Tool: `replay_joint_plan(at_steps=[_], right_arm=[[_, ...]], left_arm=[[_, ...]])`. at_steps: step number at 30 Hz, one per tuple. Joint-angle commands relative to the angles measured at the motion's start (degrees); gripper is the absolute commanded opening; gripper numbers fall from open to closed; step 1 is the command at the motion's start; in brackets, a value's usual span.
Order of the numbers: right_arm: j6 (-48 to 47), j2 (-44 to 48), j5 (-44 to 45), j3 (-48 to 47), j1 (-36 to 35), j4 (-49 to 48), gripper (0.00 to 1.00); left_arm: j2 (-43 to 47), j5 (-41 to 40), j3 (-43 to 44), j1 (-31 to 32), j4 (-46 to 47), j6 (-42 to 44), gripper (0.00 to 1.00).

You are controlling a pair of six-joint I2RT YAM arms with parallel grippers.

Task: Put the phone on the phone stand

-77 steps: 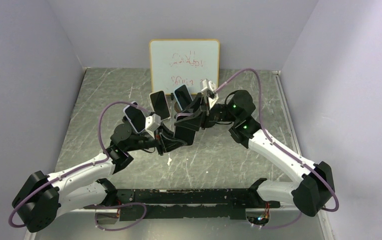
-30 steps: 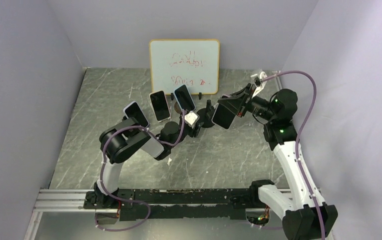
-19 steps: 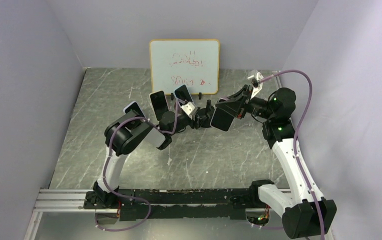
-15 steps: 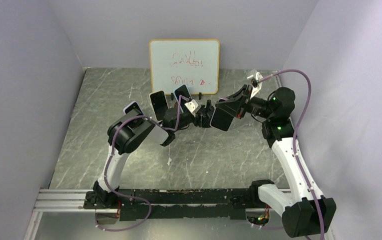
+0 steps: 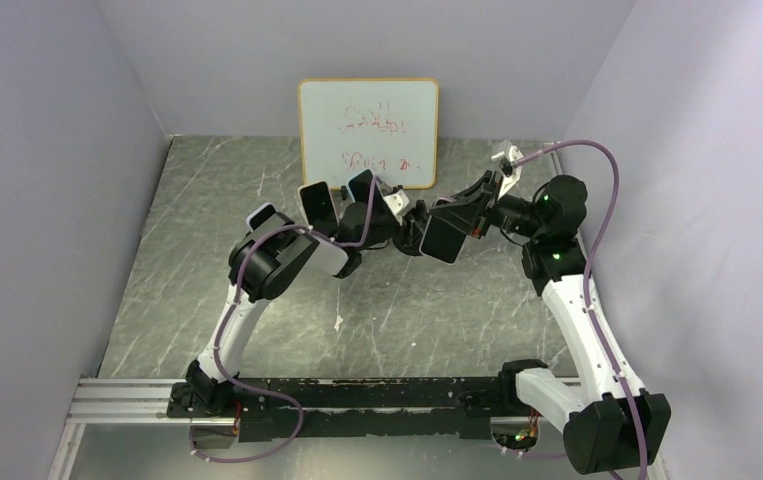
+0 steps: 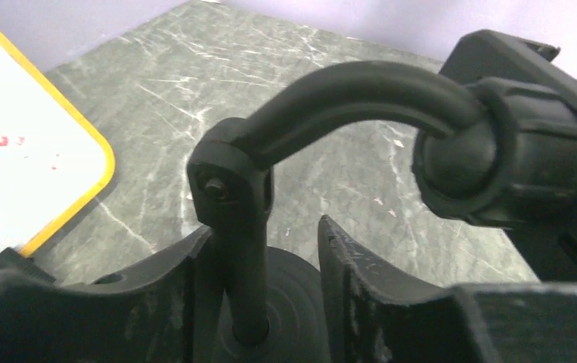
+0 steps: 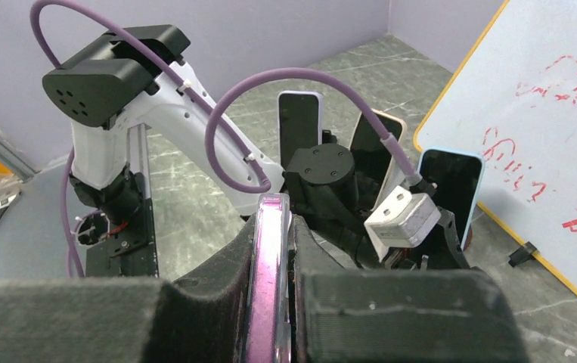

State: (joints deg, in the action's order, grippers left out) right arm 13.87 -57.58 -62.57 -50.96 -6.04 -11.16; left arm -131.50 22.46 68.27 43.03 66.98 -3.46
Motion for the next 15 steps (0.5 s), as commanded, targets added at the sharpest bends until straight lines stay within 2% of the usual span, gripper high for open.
replay_joint_plan(at_steps=[1, 4, 6, 11, 15], right_arm=[[-0.4, 0.5, 0.0, 0.6, 0.3, -2.7, 0.0], [-0.4, 0.6, 0.2, 0.8, 0.3, -2.9, 0.0], [-0.9, 0.8, 0.4, 0.7, 0.3, -2.6, 0.0], [-2.5, 2.4, 0.2, 2.2, 0.3, -2.1, 0.0], [-2.2, 3.5, -2.5, 4.3, 0.1, -3.2, 0.0]], left_arm=[[-1.2, 6.7, 4.2, -0.6, -3.8, 0.4, 0.43], [-1.1, 9.5, 5.2, -0.9, -6.3, 1.8, 0.17], [0.0, 11.5, 4.2, -1.2, -6.9, 2.4, 0.06], [6.2, 18.1, -2.5, -3.0, -8.2, 2.8, 0.05], [12.0, 21.3, -9.8, -4.4, -10.0, 6.4, 0.05]])
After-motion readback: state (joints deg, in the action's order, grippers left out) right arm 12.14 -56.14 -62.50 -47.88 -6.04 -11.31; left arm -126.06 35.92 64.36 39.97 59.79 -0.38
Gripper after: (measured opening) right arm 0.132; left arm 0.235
